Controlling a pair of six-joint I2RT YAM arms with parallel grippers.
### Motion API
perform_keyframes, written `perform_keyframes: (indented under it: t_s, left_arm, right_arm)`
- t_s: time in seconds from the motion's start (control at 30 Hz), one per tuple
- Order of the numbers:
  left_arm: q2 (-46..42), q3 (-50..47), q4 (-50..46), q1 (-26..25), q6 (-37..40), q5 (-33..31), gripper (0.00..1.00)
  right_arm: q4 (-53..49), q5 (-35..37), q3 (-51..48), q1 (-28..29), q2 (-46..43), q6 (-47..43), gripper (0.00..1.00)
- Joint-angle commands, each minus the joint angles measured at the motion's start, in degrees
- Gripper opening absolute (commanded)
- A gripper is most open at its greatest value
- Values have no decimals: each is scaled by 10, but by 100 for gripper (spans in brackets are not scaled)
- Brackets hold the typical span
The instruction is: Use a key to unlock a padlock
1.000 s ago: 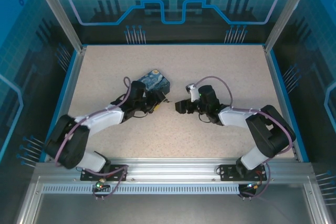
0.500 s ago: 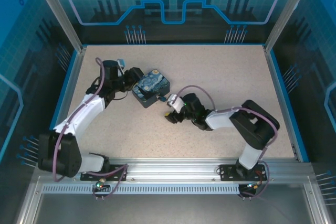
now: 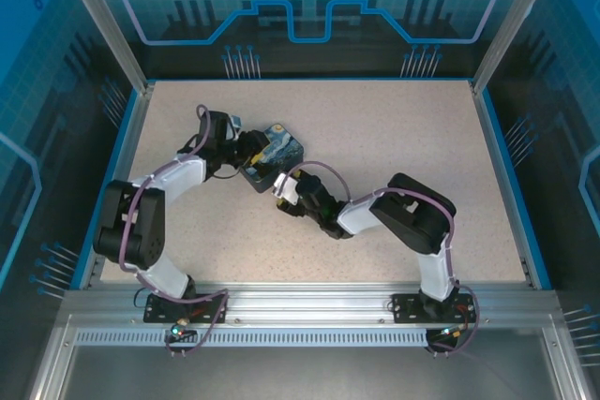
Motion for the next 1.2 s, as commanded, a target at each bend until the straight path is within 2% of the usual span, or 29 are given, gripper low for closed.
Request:
perform_keyframes:
  t_s: [0.0, 0.17, 0.5, 0.73, 1.17]
  left_arm:
    - [22, 16, 19, 4, -2, 21, 46]
    - [52, 16, 27, 4, 1, 21, 46]
    - [87, 20, 48, 8, -8, 21, 46]
    - [86, 15, 48, 20, -7, 21, 45]
    - [82, 13, 46, 21, -8, 21, 45]
  right_arm:
    - [-10, 61, 34, 4, 33, 8, 74]
    - [-23, 91, 55, 1, 56, 17, 72]
    - [-103, 91, 76, -25, 67, 51, 57]
    - [-131, 31, 74, -63, 56, 80, 50]
    - [-129, -3, 62, -79, 38, 93, 16]
